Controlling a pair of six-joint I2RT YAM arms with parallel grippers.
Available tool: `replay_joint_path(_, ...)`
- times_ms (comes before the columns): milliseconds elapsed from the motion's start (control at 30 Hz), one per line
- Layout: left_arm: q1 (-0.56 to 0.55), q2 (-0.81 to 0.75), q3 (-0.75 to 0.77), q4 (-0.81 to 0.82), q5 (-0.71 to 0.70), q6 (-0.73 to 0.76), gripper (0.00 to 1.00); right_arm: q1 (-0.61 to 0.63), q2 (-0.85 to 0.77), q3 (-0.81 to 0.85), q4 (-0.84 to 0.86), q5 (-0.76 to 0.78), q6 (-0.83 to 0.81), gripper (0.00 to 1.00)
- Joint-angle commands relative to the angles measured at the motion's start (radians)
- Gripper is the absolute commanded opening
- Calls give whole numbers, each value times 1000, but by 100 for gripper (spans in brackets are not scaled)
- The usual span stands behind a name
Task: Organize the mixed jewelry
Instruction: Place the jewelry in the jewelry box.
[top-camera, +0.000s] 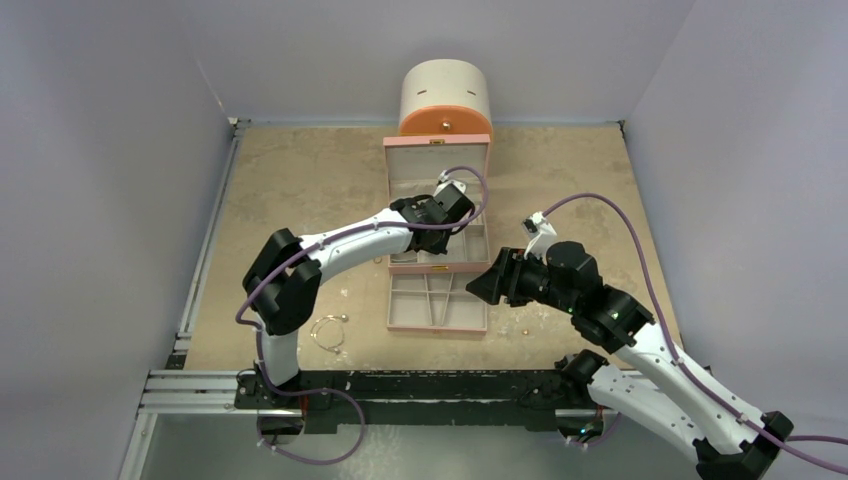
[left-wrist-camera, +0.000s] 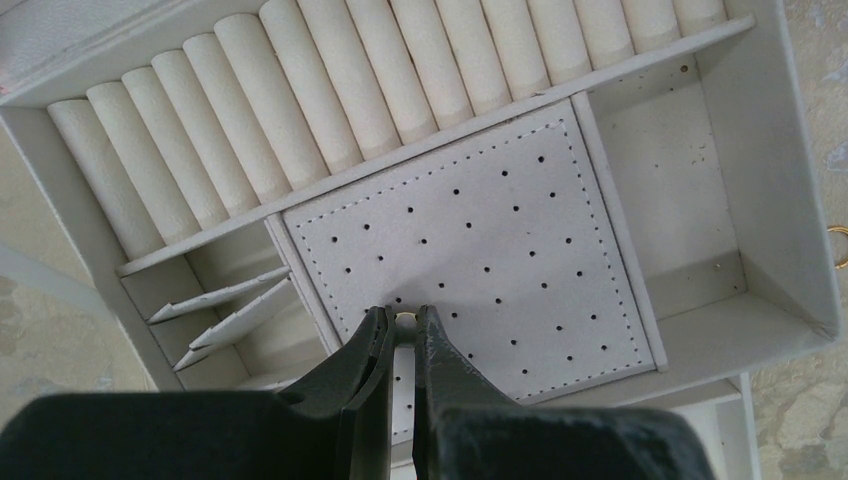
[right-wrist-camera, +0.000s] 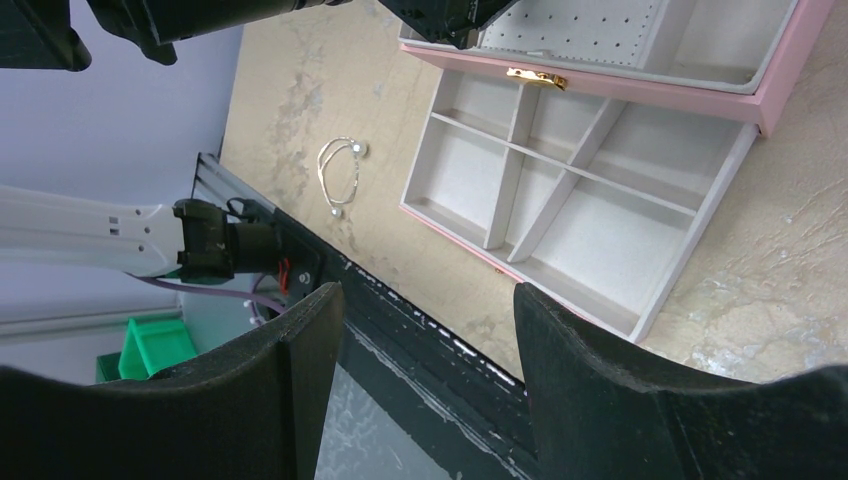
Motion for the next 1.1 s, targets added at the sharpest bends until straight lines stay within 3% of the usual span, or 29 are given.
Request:
replay_joint_path(0, 5, 5, -22, 9, -41, -4, 0, 5, -7, 6, 26, -12, 6, 67)
replay_joint_path(233, 2, 23, -27, 8, -32, -7, 0, 5, -3, 16, 24, -16, 5, 68)
replay_joint_path(600, 1, -19, -35, -4, -70, -9, 30, 5, -12, 19, 10, -12, 6, 72)
replay_joint_path(1067, 1, -141, -42, 30, -4, -9, 37, 5, -25, 17, -63, 48, -3, 74)
